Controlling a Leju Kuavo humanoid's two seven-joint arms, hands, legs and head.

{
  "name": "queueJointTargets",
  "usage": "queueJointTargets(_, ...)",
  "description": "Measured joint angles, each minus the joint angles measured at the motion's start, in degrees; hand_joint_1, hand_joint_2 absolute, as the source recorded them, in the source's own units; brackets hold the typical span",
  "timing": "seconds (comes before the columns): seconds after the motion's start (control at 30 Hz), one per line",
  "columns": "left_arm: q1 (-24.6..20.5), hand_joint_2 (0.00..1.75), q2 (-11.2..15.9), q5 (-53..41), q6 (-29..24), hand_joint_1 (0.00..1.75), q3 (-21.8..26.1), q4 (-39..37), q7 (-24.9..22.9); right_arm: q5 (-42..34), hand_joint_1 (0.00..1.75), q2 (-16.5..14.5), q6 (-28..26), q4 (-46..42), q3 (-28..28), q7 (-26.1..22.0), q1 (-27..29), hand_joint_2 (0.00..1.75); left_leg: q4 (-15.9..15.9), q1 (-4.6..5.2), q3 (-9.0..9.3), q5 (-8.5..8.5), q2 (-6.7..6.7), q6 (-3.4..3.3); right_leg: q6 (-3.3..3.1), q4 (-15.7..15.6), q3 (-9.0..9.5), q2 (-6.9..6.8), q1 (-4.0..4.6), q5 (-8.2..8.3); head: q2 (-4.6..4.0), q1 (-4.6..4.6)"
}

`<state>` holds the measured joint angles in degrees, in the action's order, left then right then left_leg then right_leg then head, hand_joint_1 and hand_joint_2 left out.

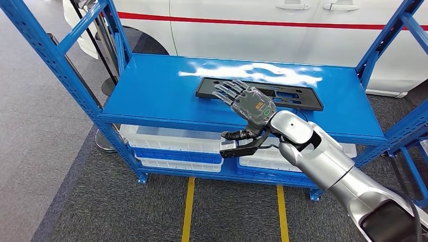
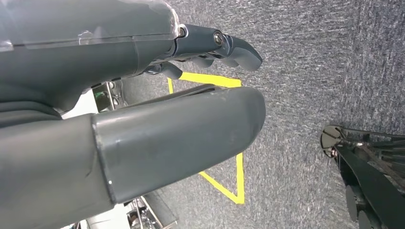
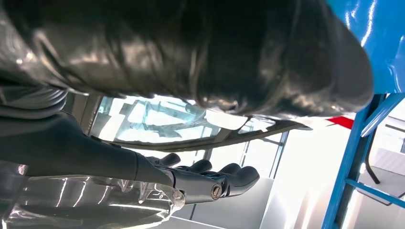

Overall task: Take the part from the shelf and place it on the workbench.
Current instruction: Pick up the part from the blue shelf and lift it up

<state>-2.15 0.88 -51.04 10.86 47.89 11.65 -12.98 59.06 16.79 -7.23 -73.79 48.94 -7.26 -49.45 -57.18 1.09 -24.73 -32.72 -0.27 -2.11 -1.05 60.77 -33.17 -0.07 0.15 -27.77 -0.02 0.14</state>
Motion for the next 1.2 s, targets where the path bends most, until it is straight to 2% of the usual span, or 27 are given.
queueJointTargets(0.73, 0.0, 0.00, 0.0, -0.5, 0.5, 0.00, 0.8, 0.0, 0.2, -0.7, 0.00, 0.0, 1.0, 0.0, 0.5, -0.2, 0.0, 0.00, 0.0, 0.00, 0.00, 0.00, 0.00, 0.00, 0.00, 0.0, 0.00, 0.00, 0.00, 0.00, 0.01, 0.01)
queueJointTargets(0.93, 0.0, 0.00, 0.0, -0.5, 0.6, 0.00, 1.0, 0.0, 0.5, -0.7, 0.00, -0.1, 1.3, 0.0, 0.7, -0.2, 0.0, 0.00, -0.4, 0.27, -0.35, 0.05, -0.03, -0.10, 0.49, -0.1, -0.19, -0.02, -0.18, 0.34, 0.00, -0.01)
queueJointTargets(1.0, -0.1, 0.00, 0.0, -0.5, 0.6, 0.00, 1.0, 0.0, 0.6, -0.7, 0.00, -0.1, 1.4, 0.0, 0.7, -0.2, 0.0, 0.00, -0.3, 0.31, -0.47, 0.25, -0.04, -0.37, 0.82, -0.3, -0.19, -0.01, -0.26, 0.56, 0.01, -0.02)
queueJointTargets(1.07, -0.1, 0.00, 0.0, -0.5, 0.6, 0.00, 1.0, 0.0, 0.7, -0.8, 0.00, -0.1, 1.4, -0.1, 0.7, -0.2, -0.1, 0.00, 0.7, -0.08, -0.06, 0.99, 0.04, -0.87, 1.26, -0.2, -0.34, 0.04, -0.20, 0.45, 0.01, 0.01)
queueJointTargets(1.13, -0.2, 0.00, -0.1, -0.5, 0.7, 0.00, 1.0, 0.0, 0.7, -0.8, 0.00, -0.1, 1.4, -0.2, 0.7, -0.2, -0.2, 0.00, 1.6, -0.50, 0.29, 1.71, 0.16, -1.28, 1.70, 3.1, -2.26, 0.09, -0.20, -1.18, 0.00, 0.02)
queueJointTargets(1.2, -0.2, 0.00, -0.1, -0.5, 0.7, 0.00, 1.0, 0.0, 0.8, -0.9, 0.00, -0.2, 1.5, -0.2, 0.8, -0.2, -0.1, 0.00, 1.7, -0.56, 0.21, 1.81, 0.21, -1.39, 2.10, 10.3, -6.39, 0.09, -0.54, -3.52, 0.01, 0.02)
